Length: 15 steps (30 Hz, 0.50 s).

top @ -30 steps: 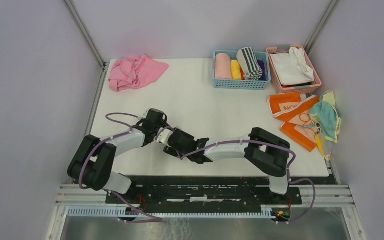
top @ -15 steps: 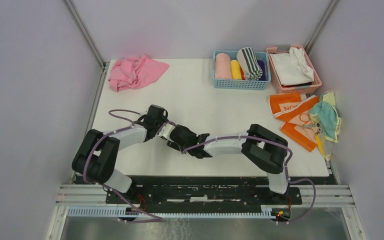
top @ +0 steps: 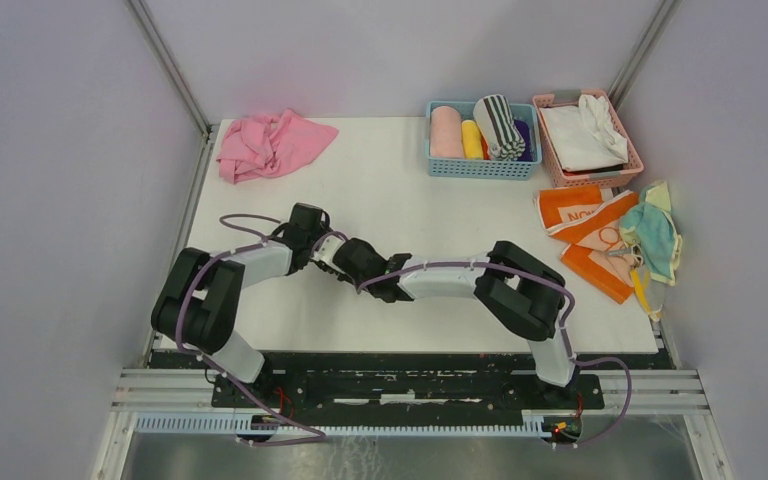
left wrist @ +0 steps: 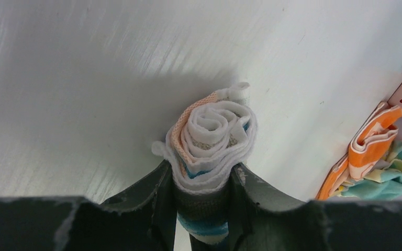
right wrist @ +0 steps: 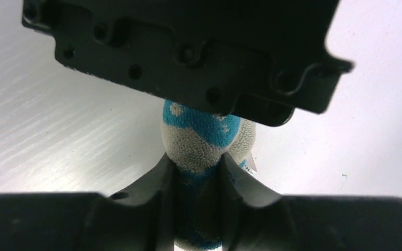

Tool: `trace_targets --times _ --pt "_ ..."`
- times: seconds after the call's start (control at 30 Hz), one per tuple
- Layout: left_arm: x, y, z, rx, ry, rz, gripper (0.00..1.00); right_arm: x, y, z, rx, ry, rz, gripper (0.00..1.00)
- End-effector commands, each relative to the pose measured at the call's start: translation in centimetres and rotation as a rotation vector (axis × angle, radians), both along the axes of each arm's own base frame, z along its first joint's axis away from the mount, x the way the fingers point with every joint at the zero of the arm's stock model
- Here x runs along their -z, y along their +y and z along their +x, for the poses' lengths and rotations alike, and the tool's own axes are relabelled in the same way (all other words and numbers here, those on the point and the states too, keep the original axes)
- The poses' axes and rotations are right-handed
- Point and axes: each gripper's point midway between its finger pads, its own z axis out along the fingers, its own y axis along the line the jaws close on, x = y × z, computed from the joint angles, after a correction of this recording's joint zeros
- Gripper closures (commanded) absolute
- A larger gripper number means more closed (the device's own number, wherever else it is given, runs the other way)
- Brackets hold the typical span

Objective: Roll the towels
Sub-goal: Pick up the towel at the center of the board.

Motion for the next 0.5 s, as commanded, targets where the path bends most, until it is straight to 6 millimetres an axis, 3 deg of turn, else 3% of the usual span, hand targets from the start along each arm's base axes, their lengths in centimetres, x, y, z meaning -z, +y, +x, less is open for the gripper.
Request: trace_targets --times 0.0,0.1,0.3,0.47 --pt "3.8 1.9 -3.5 0.063 0.144 0.127 0.59 6.2 -5.0 -2.0 0.029 0.191 -0.210 0.80" --pt "2.5 1.9 -2.0 0.066 0.102 0.146 0.53 5.0 -5.9 -2.3 0.037 0.176 -0.191 0.99" --pt "-2.7 2.2 3.7 0.070 -0.023 0.163 0.42 0.6 -8.8 -0.2 0.129 0.103 -0.156 1.00" --pt "-8.4 5.3 8.3 0.030 -0.130 0.203 0.35 -4.8 -11.7 2.7 0.217 0.008 -0.123 1.00"
